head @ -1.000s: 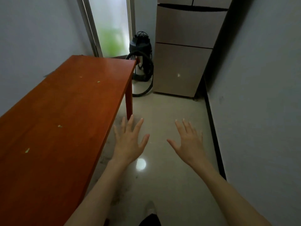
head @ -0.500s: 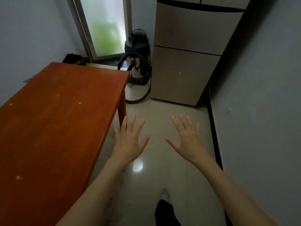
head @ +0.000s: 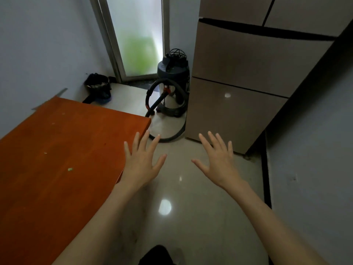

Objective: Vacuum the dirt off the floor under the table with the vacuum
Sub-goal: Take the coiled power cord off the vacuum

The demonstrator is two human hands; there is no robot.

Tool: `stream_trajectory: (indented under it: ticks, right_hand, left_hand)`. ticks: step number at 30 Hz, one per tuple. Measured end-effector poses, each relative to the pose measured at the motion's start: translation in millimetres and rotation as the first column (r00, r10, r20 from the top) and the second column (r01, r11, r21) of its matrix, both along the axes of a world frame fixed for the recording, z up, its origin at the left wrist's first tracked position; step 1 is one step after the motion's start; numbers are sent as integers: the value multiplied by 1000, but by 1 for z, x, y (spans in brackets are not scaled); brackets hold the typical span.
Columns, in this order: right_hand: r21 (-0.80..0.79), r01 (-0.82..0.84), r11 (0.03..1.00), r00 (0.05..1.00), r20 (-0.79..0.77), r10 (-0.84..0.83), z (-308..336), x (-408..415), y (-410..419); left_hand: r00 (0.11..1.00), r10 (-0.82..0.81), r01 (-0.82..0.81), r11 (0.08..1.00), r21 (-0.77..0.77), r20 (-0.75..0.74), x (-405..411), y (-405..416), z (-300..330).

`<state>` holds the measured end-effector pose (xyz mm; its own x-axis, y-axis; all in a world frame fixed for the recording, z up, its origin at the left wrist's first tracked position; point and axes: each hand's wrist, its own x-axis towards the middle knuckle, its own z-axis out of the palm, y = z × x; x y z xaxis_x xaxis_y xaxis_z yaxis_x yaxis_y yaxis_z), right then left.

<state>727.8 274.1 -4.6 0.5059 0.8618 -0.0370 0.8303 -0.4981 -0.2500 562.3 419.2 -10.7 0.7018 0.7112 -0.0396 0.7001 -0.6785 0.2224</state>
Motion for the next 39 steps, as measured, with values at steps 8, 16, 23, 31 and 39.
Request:
stream_trajectory:
  ticks: [8, 16, 23, 31, 39]
  right_hand:
    - [-34, -73, 997, 997, -15, 72, -13, 102, 103]
    - [2, -162, 987, 986, -27, 162, -5, 209, 259]
    - [26, -200, 979, 979, -36, 201, 0, 295, 360]
    - [9, -354, 935, 933, -61, 354, -19, 363, 516]
    - [76, -345, 936, 935, -62, 350, -10, 409, 653]
  left_hand:
    - [997, 73, -75, 996, -56, -26, 86, 90, -26]
    - [990, 135, -133, 990, -50, 37, 200, 236, -26]
    - [990, 129, -127, 991, -45, 51, 296, 335, -14]
    - [966, 259, -259, 958, -125, -17, 353, 450, -42]
    - [928, 367, -363, 929, -68, 58, 407, 559, -21]
